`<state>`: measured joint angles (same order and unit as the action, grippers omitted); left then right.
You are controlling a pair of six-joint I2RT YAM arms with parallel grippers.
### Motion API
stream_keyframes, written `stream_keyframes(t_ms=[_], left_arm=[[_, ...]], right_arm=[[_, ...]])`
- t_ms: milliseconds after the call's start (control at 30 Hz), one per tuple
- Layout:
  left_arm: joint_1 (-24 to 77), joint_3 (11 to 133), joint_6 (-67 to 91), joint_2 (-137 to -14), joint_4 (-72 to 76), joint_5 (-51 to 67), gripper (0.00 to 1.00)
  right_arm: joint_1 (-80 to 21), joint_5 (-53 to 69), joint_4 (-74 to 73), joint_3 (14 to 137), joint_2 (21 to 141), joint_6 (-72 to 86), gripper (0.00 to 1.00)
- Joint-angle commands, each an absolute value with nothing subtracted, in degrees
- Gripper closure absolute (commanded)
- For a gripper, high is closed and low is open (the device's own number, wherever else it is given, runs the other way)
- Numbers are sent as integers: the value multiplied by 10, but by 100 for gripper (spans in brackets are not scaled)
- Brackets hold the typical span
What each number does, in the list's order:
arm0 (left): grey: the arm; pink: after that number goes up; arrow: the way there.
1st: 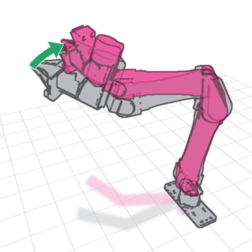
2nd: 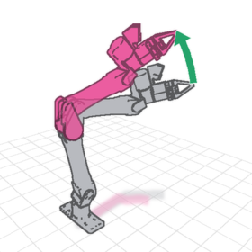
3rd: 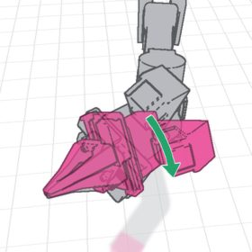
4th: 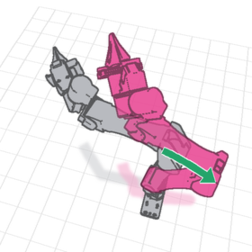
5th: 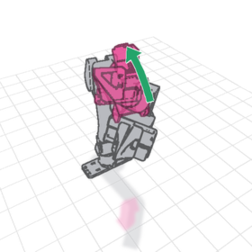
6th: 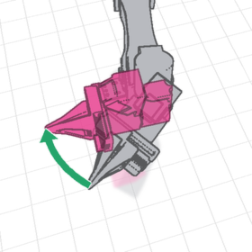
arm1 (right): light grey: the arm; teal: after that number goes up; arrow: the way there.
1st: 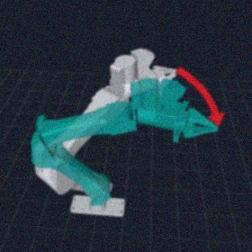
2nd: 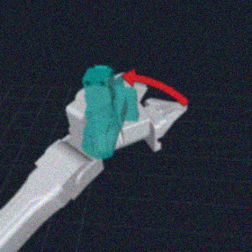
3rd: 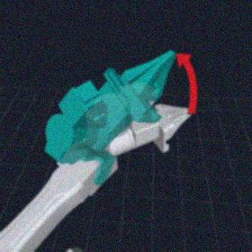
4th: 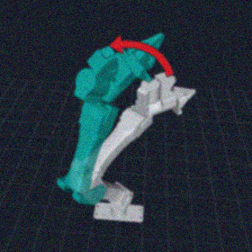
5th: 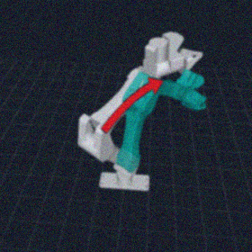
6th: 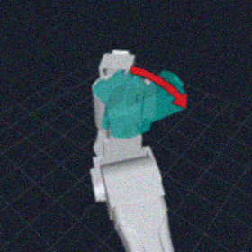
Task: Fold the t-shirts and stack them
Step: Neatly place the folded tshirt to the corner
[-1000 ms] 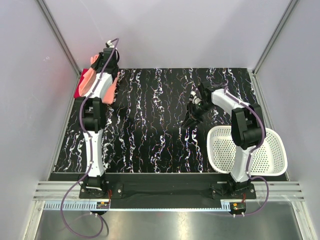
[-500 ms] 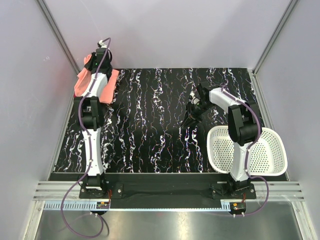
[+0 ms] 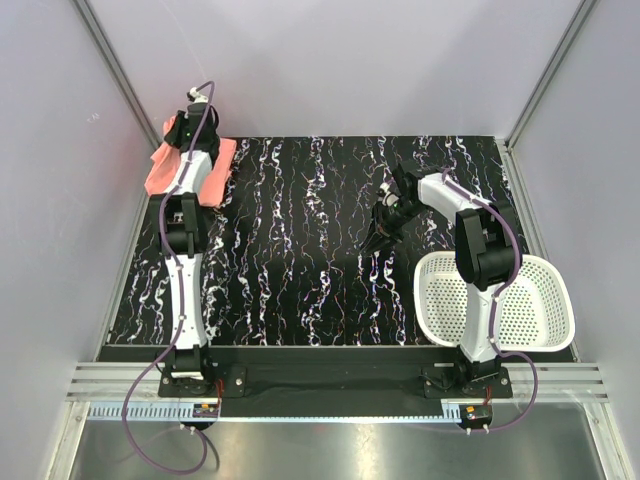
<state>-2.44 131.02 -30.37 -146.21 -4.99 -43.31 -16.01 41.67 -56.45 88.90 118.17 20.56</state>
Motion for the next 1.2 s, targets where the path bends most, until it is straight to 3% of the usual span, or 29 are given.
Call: stream_keyframes(t_ms=[0, 67, 133, 200, 567, 667, 700, 800, 900, 1033, 1167], left_arm=[[-35, 1348, -306, -1474, 50, -488, 73], [-35, 1361, -308, -1473, 58, -507, 66], [-34, 1371, -290, -1461, 55, -513, 39], [-29, 1383, -255, -1446, 30, -514, 20], [61, 1274, -142, -1304, -138, -421, 28], [63, 1260, -7, -1246, -286, -312, 29], [63, 1235, 58, -1225, -300, -226, 29], [78, 1164, 160, -1146, -306, -121, 31], [128, 1075, 215, -1074, -317, -28, 32], [205, 878, 315, -926, -290, 17, 22], [288, 578, 421, -745, -187, 35, 11]], right_arm=[[-158, 425, -570, 905, 1178, 219, 71], [-159, 427, -566, 904, 1176, 222, 72], [-161, 430, -559, 900, 1172, 228, 72], [-161, 430, -555, 898, 1164, 230, 72], [-162, 432, -547, 861, 1107, 223, 71], [-161, 427, -532, 849, 1088, 226, 71], [-162, 425, -526, 836, 1081, 226, 71], [-162, 413, -498, 788, 1040, 230, 71], [-162, 396, -464, 715, 978, 240, 71], [-162, 342, -417, 611, 833, 263, 71], [-162, 273, -400, 538, 686, 274, 69]])
